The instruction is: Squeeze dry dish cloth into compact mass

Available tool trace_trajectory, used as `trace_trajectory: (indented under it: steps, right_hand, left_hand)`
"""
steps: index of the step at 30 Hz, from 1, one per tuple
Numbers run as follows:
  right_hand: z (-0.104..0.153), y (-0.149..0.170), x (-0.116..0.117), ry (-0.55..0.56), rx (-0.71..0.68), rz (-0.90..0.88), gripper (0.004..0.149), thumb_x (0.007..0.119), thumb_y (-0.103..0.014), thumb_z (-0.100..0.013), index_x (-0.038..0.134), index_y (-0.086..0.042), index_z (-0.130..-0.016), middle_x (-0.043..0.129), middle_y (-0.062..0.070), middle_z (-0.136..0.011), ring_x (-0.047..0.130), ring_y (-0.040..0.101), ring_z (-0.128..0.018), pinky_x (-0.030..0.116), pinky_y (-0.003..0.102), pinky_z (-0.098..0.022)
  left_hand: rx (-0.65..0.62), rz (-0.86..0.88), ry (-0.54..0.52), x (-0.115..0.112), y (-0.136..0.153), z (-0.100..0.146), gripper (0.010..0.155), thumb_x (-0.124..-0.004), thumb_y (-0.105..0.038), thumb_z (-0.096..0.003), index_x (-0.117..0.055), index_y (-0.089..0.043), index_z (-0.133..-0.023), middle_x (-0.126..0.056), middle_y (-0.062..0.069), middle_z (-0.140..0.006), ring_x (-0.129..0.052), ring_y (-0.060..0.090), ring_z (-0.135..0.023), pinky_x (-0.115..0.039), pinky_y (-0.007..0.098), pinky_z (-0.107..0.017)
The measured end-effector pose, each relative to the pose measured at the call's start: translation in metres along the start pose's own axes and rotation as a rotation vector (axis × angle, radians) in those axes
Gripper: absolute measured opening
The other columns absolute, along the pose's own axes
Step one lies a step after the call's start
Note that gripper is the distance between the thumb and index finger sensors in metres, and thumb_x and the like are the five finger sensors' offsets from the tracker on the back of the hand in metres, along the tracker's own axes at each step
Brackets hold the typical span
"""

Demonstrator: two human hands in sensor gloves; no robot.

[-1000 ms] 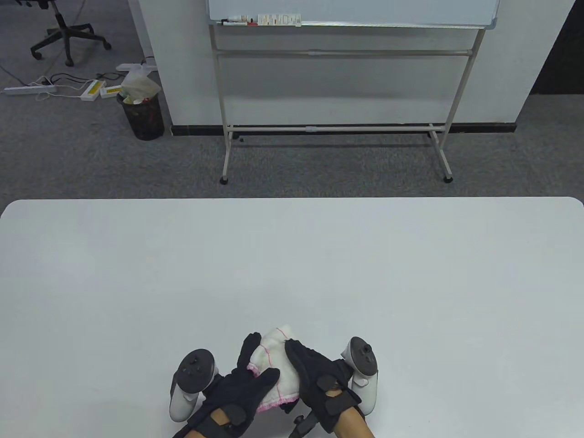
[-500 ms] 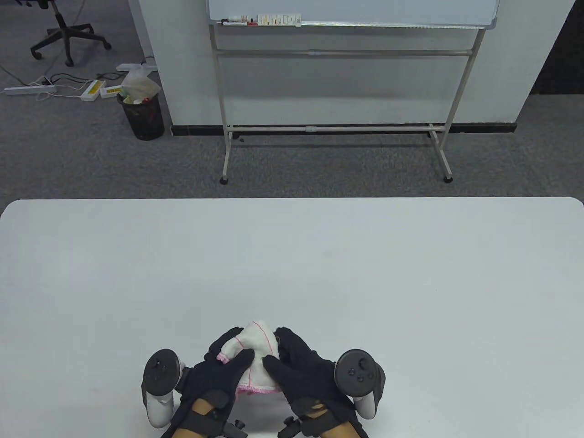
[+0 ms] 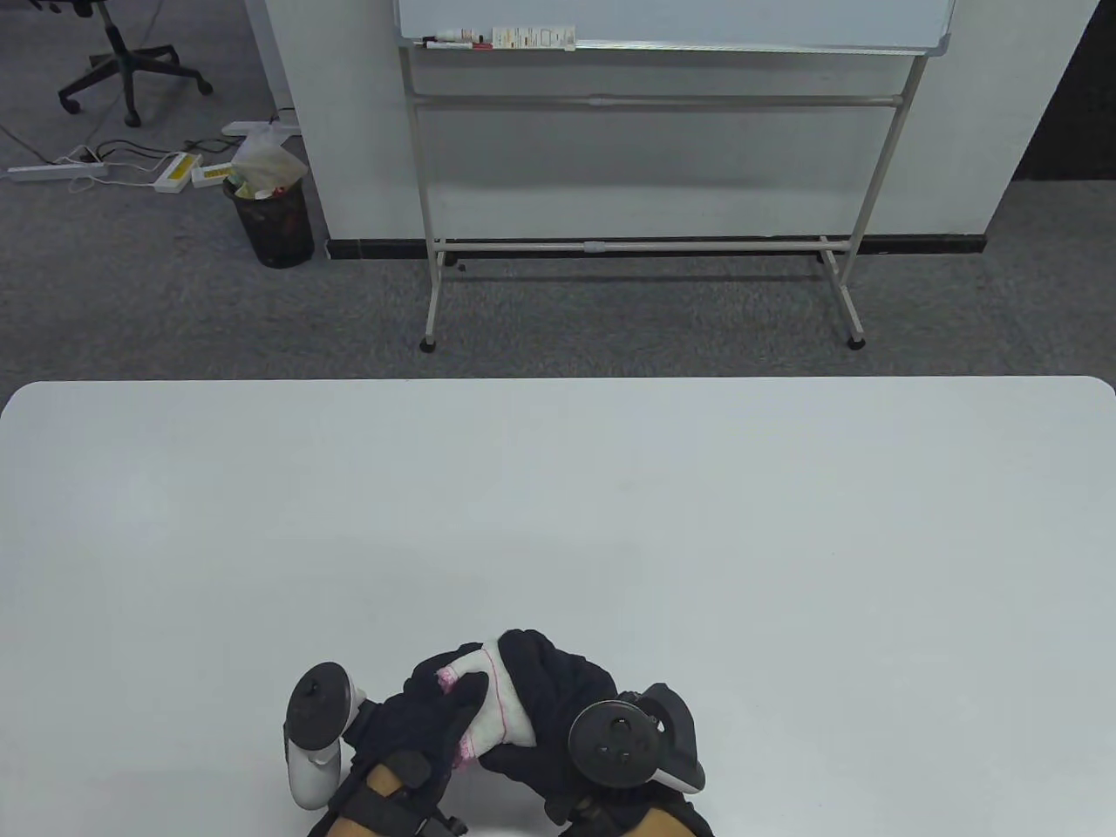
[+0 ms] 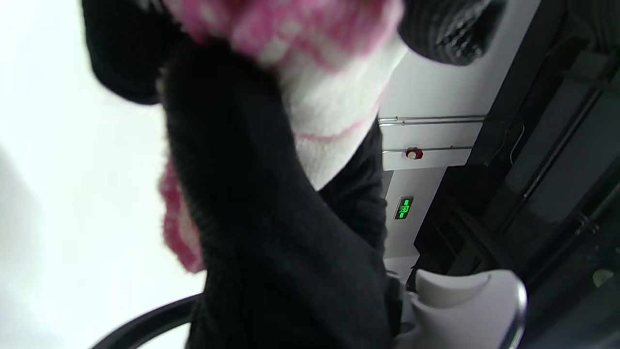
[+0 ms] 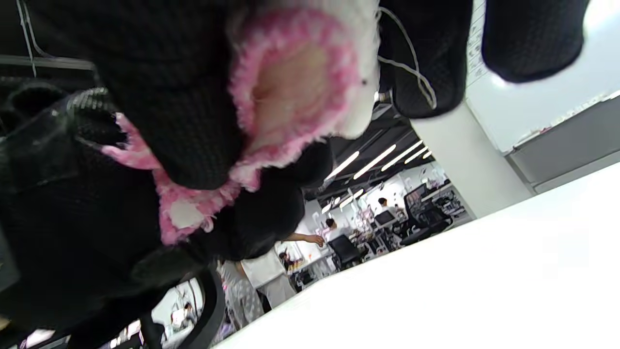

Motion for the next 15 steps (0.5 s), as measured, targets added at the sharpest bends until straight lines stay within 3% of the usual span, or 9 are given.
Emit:
trace_trajectory:
  steps: [3, 5, 11, 15]
  right_hand:
    - [0.001, 0.005, -0.007, 0.080, 0.033, -0.005, 0.080, 0.099, -0.040, -0.039, 0.056, -0.007, -0.098, 0.071, 0.023, -0.087, 0.087, 0.040, -0.065, 0.068, 0.062, -0.054]
    - [0.002, 0.009, -0.014, 0.121, 0.057, 0.062, 0.074, 0.099, -0.038, -0.039, 0.062, -0.007, -0.095, 0.075, 0.021, -0.082, 0.090, 0.038, -0.058, 0.070, 0.060, -0.051]
    - [0.006, 0.002, -0.024, 0.198, 0.092, 0.365, 0.069, 0.100, -0.032, -0.039, 0.063, -0.012, -0.093, 0.073, 0.020, -0.081, 0.085, 0.036, -0.055, 0.068, 0.059, -0.052]
    - [0.007, -0.016, -0.017, 0.203, 0.054, 0.506, 0.069, 0.099, -0.031, -0.039, 0.061, -0.014, -0.094, 0.070, 0.019, -0.083, 0.083, 0.036, -0.058, 0.066, 0.059, -0.054]
  left_hand:
    - [0.026, -0.056, -0.035, -0.001, 0.001, 0.002, 0.075, -0.065, -0.063, -0.0575, -0.035, -0.012, -0.102, -0.063, 0.020, -0.095, -0.078, 0.043, -0.081, -0.073, 0.053, -0.058]
    - [0.046, -0.068, -0.023, -0.004, 0.001, 0.003, 0.082, -0.063, -0.065, -0.0577, -0.024, -0.011, -0.105, -0.047, 0.025, -0.103, -0.065, 0.050, -0.087, -0.065, 0.057, -0.062]
    - [0.079, -0.006, 0.004, -0.019, -0.002, 0.005, 0.090, -0.061, -0.067, -0.0590, -0.006, -0.012, -0.105, -0.011, 0.032, -0.106, -0.037, 0.065, -0.092, -0.050, 0.067, -0.066]
    - [0.089, -0.022, 0.009, -0.030, -0.005, 0.006, 0.091, -0.060, -0.065, -0.0597, 0.000, -0.014, -0.104, 0.001, 0.033, -0.102, -0.026, 0.070, -0.089, -0.044, 0.070, -0.066]
Point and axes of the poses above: the tracker on the back of each hand, its own y axis roughly to the little-finger side, its own z axis roughly from the fingertips to the wrist, x = y × z, the point moved 3 cm from there along -z, roughly from the wrist to the fingertips
